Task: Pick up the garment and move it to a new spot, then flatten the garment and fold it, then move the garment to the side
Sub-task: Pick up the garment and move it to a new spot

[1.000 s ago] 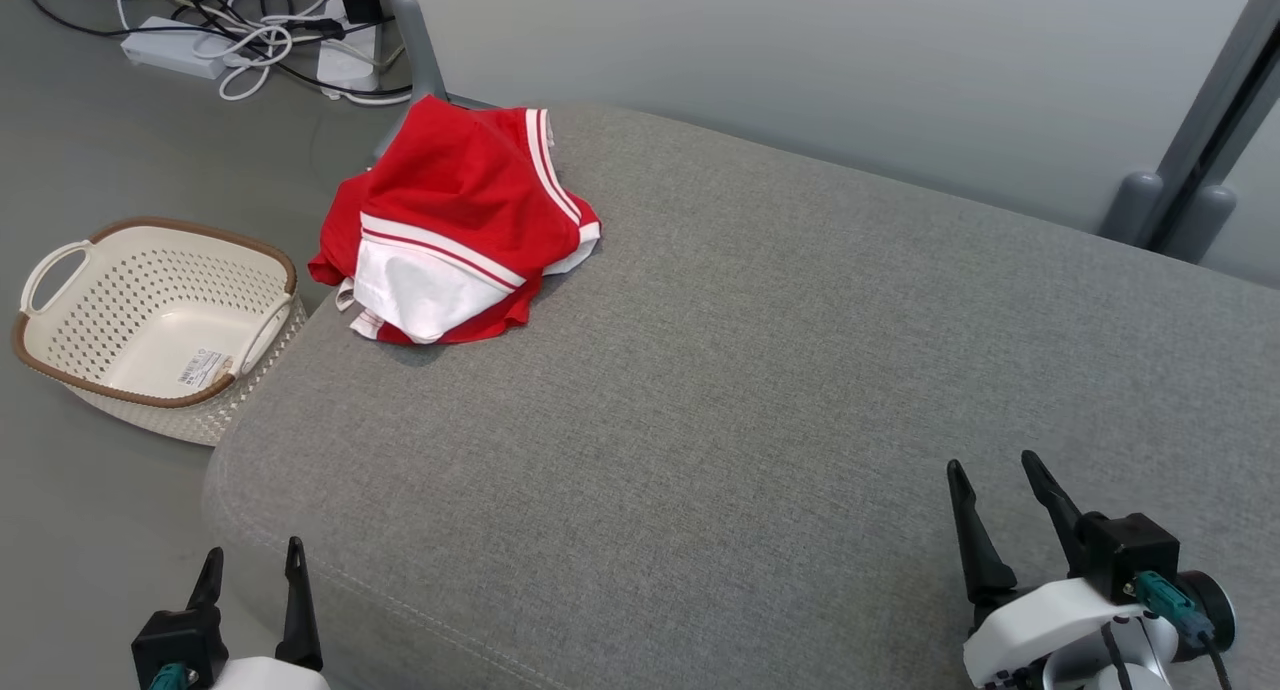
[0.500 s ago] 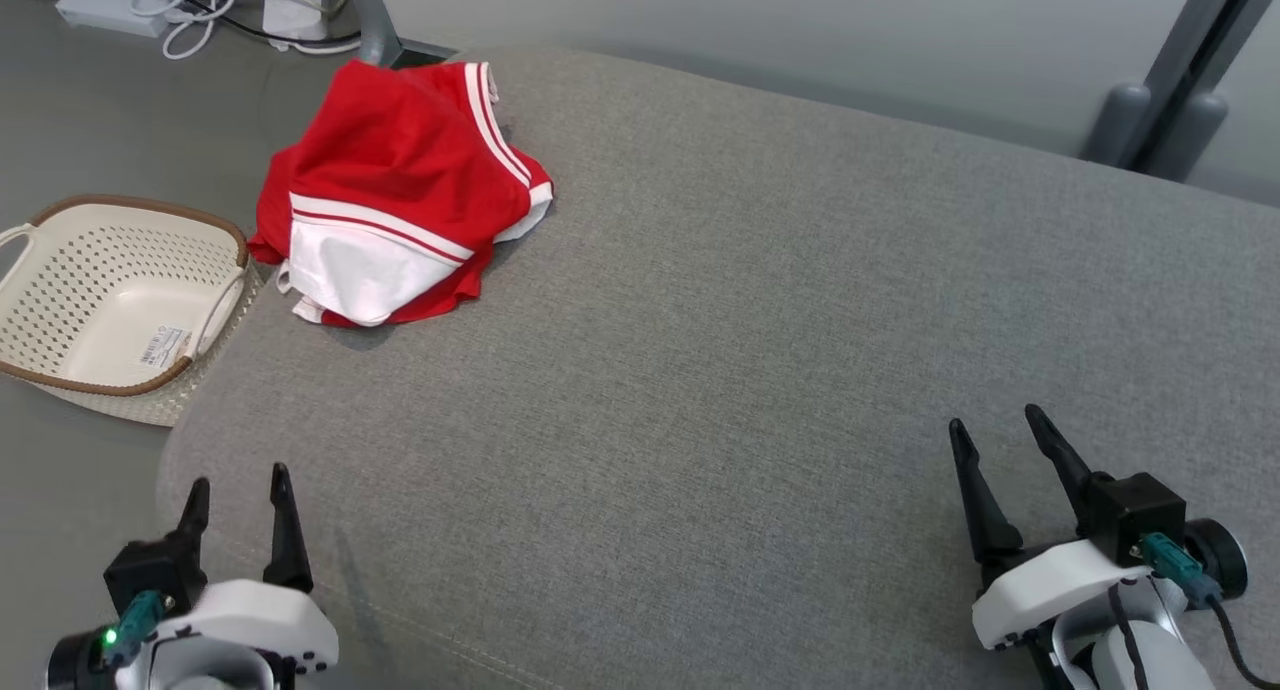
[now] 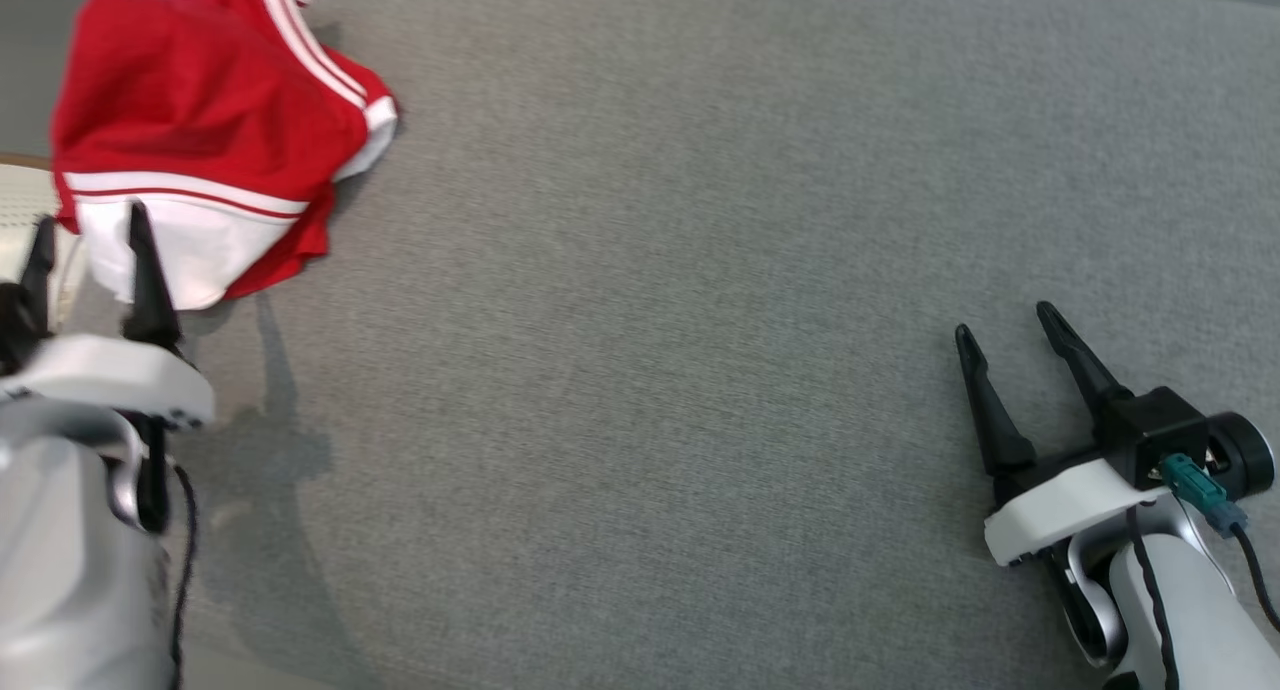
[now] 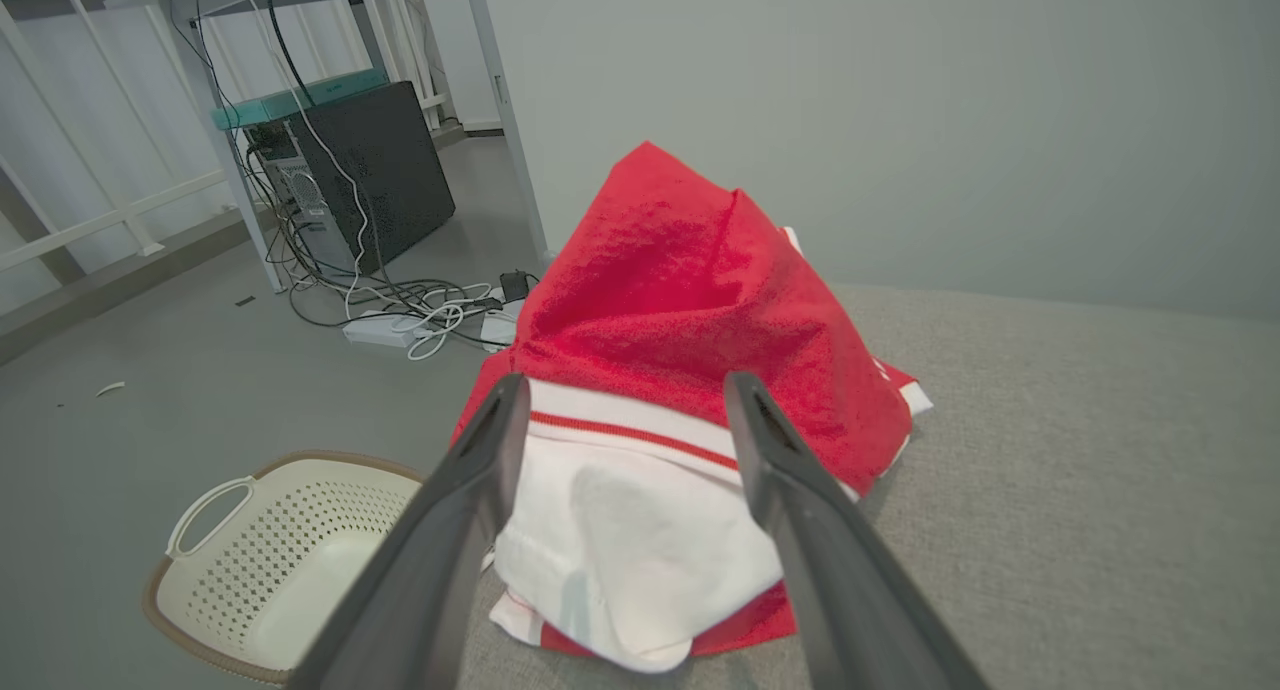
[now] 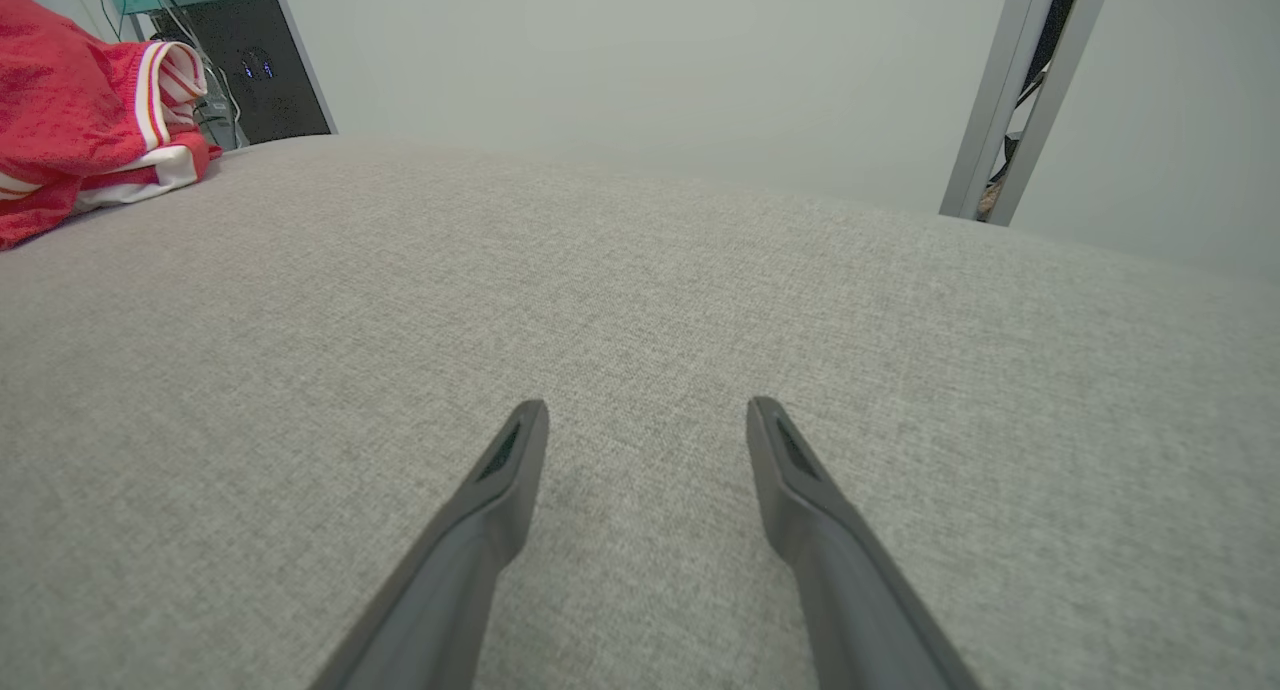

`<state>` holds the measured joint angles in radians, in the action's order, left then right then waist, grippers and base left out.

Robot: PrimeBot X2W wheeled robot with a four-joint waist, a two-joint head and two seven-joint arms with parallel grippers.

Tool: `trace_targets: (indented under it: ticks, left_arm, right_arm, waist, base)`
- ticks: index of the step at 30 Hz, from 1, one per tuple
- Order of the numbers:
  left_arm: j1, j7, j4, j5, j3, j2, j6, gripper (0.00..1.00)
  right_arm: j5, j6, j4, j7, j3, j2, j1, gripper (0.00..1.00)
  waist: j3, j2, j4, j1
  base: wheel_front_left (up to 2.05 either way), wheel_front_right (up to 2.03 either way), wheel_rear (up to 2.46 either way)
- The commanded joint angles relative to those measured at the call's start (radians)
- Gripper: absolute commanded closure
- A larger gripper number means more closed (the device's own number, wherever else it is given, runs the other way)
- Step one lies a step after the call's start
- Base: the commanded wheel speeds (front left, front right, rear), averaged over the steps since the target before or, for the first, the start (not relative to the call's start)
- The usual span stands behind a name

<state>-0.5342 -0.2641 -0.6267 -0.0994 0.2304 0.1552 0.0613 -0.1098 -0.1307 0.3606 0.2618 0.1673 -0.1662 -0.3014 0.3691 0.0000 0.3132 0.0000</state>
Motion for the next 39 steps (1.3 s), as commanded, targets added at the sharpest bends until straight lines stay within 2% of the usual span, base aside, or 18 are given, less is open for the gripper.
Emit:
trace_targets:
  ticks: [1,8,10,15,18,19,20,21,28,31,39]
  left_arm:
    - [-0.040,-0.001,-0.009,-0.004,0.007,0.018,0.006,0.00]
    - [-0.227,0.000,-0.173,0.014,-0.015,0.118,0.038,0.00]
    - [-0.295,0.002,-0.258,0.026,-0.033,0.149,0.040,0.00]
    - [-0.380,0.069,-0.410,0.044,-0.046,0.194,0.001,0.00]
    - [-0.400,0.125,-0.489,0.036,-0.042,0.196,-0.025,0.00]
    - [-0.407,0.137,-0.507,0.033,-0.041,0.201,-0.030,0.20]
    - [-0.407,0.146,-0.526,0.034,-0.044,0.203,-0.035,0.86]
    - [-0.410,0.148,-0.541,0.021,-0.036,0.202,-0.037,1.00]
    - [-0.442,0.082,-0.561,0.026,-0.050,0.224,-0.041,1.00]
    - [-0.473,0.047,-0.540,0.041,-0.076,0.230,-0.025,1.00]
    - [-0.553,0.013,-0.477,0.070,-0.141,0.188,0.004,1.00]
  right_arm:
    - [0.000,0.000,0.001,0.005,0.001,-0.008,-0.009,0.00]
    - [-0.002,0.000,0.016,0.001,0.038,-0.023,-0.044,0.00]
    - [-0.004,0.001,0.019,-0.001,0.038,-0.028,-0.057,0.00]
    - [-0.014,0.003,0.036,-0.004,0.041,-0.019,-0.065,0.00]
    - [-0.018,0.003,0.046,-0.005,0.040,-0.015,-0.060,0.00]
    - [-0.020,0.004,0.049,-0.005,0.037,-0.013,-0.058,0.00]
    - [-0.022,0.004,0.052,-0.006,0.037,-0.012,-0.057,0.00]
    - [-0.024,0.004,0.055,-0.006,0.034,-0.009,-0.056,0.00]
    - [-0.028,0.003,0.053,-0.005,0.029,0.017,-0.047,0.00]
    - [-0.032,0.002,0.051,-0.003,0.031,0.034,-0.047,0.00]
    - [-0.048,0.000,0.059,0.002,0.031,0.063,-0.034,0.00]
  waist:
    - [0.047,0.0000,-0.044,0.0000]
    - [0.117,0.0000,-0.111,0.0000]
    - [0.143,0.0000,-0.133,0.0000]
    - [0.169,0.0000,-0.172,0.0000]
    - [0.174,0.0000,-0.188,0.0000]
    - [0.174,0.0000,-0.193,0.0000]
    - [0.173,0.0000,-0.197,0.0000]
    - [0.170,0.0000,-0.201,0.0000]
    - [0.128,0.0000,-0.216,0.0000]
    - [0.096,0.0000,-0.224,0.0000]
    - [0.008,0.0000,-0.260,0.0000]
  base:
    - [0.00,0.00,0.00]
    - [0.00,0.00,0.00]
    - [0.00,0.00,0.00]
    - [0.00,0.00,0.00]
    - [0.00,0.00,0.00]
    - [0.00,0.00,0.00]
    - [0.00,0.00,0.00]
    - [0.00,0.00,0.00]
    - [0.00,0.00,0.00]
    - [0.00,0.00,0.00]
    - [0.00,0.00,0.00]
